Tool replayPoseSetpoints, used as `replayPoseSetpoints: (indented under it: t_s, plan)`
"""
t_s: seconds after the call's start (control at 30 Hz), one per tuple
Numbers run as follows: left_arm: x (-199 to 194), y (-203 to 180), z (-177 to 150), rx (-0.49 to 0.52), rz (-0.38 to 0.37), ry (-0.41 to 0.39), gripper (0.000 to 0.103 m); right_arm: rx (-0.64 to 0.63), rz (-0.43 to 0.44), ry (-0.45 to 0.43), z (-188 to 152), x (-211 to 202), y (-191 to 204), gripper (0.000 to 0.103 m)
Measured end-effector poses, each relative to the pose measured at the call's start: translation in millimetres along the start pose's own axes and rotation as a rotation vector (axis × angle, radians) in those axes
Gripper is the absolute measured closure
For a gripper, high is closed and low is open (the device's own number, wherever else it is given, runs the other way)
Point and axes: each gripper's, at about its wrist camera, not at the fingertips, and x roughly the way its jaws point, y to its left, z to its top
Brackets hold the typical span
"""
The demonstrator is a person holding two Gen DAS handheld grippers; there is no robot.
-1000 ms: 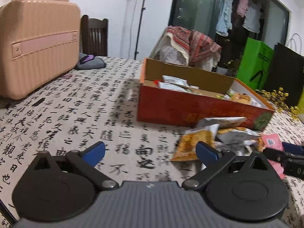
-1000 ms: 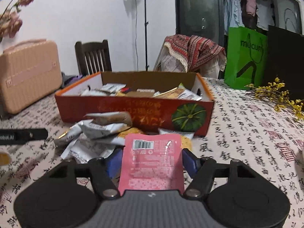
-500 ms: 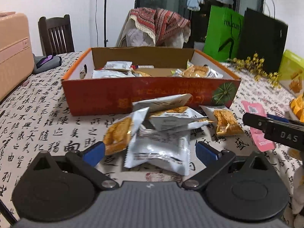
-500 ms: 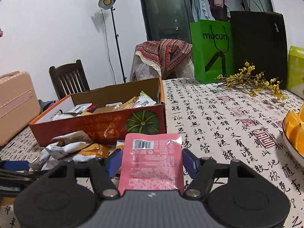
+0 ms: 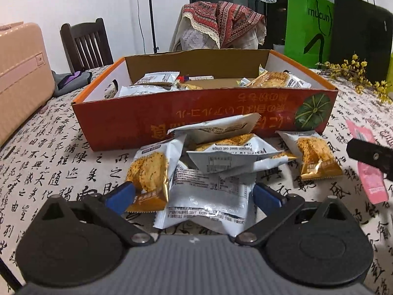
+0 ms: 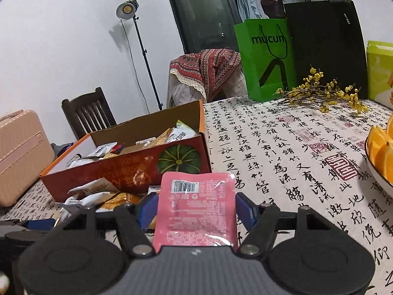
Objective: Organize snacks
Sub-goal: 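Move the left gripper onto a white biscuit packet while the right holds the pink packet, then close the left gripper on the white biscuit packet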
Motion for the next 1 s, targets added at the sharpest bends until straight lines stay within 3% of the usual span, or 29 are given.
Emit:
replayPoseSetpoints:
  t_s: [0.5, 0.77, 1.0]
  plan:
    - [4, 7, -1, -0.042, -0.021, 0.019, 0.001, 0.001, 0.017, 0.001, -1, 1, 1, 0.035]
    - [-3, 5, -4, -0.033, -0.001, -0.016, 0.020, 0.001, 0.010, 0.011, -1, 5, 0, 0.035]
    - [-18, 11, -8, -0.043, -0.011, -0.058, 0.046, -0.002, 0.012, 0.009, -1, 5, 1, 0.035]
